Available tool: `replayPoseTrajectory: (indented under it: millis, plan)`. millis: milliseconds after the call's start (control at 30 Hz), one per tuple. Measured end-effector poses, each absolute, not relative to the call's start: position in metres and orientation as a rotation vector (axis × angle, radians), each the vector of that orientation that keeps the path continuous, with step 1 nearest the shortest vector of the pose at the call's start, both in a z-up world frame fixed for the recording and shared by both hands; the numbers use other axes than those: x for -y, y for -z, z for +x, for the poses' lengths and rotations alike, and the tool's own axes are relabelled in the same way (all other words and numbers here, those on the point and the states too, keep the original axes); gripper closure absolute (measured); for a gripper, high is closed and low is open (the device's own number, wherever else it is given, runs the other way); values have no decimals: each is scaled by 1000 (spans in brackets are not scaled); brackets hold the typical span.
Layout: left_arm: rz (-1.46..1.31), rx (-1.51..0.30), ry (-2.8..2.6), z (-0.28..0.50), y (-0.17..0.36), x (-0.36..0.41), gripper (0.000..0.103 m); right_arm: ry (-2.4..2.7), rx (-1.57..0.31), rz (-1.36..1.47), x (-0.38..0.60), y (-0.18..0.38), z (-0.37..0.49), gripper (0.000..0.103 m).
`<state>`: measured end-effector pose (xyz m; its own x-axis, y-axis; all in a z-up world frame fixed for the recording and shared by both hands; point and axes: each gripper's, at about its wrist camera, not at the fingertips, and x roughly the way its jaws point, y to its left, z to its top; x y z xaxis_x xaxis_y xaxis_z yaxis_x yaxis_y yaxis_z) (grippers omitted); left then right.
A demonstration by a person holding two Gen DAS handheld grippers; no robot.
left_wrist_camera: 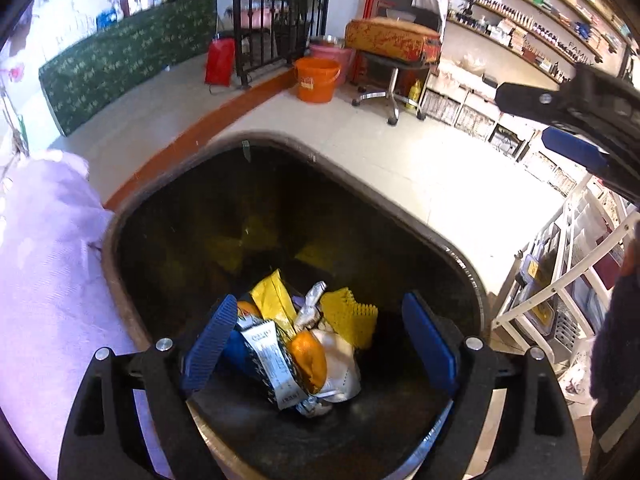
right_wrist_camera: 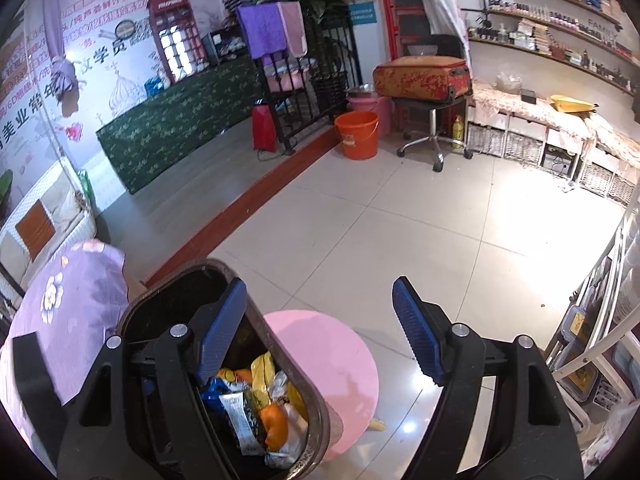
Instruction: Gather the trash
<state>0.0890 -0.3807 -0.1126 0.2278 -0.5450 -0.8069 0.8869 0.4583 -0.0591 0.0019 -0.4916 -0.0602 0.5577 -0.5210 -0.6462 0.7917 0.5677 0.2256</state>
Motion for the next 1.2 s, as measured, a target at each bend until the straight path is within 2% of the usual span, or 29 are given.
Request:
replayPoseTrajectory:
  millis: [200,333,467,667,1200]
  plan:
    - [390,-727,993,82,80,346,13,833,-462,471,474,41,-6,17]
    - [340,-585,926,78,58,309,5,843,-377,357,448,27,-7,5]
    - [277,-449,797,79,39,264,5,822,-307,233,413,18,-2,5]
    - [225,-376,632,78,27,213,5,775,-230,181,366,19,0,5]
    - [94,-348,440,52,29,126,5,584,-245,143,274,33,-4,5]
